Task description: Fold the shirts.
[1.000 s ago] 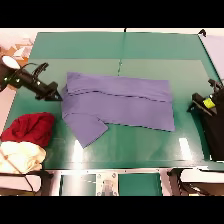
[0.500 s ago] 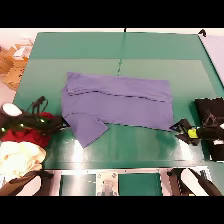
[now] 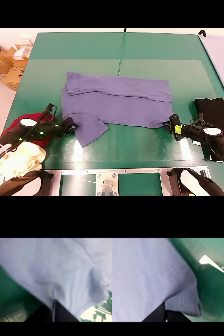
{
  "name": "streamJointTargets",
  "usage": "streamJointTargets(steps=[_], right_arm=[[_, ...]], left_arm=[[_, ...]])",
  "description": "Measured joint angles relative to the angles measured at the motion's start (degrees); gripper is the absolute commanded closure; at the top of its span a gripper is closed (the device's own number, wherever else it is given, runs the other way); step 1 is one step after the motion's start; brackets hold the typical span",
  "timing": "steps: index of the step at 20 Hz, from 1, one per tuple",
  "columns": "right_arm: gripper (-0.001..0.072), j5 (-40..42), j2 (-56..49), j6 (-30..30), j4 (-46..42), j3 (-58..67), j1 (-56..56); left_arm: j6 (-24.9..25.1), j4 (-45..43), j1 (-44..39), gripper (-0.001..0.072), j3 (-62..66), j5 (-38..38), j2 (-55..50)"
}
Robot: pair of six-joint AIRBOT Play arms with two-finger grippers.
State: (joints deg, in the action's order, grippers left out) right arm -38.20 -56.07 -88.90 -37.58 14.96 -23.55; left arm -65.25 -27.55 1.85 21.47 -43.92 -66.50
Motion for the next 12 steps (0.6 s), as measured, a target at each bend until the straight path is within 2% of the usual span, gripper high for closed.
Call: streamJointTargets(steps=[2,4,7,12], right_arm=[[0.0701,-0.3,-0.5,1.6,0.7,1.6,0.7],[0.0701,-3.0,-0.5,2.3,-1.8,4.3,0.9],[0.0701,-10.4,-0.5,0.2,-9.8,9.3,-0.6],[0.0701,-23.2,-0.2,-3.5,-22.8,17.2,-4.0]], left_arm=[[1.4,0.1,1.0,0.0675,2.8,-2.9,-0.5],[1.4,-1.9,2.4,0.0675,5.9,-9.8,-0.7],[-1.5,-7.7,3.5,0.0676,8.9,-18.6,2.0],[-8.3,-14.9,4.2,0.0676,10.3,-26.7,15.1]])
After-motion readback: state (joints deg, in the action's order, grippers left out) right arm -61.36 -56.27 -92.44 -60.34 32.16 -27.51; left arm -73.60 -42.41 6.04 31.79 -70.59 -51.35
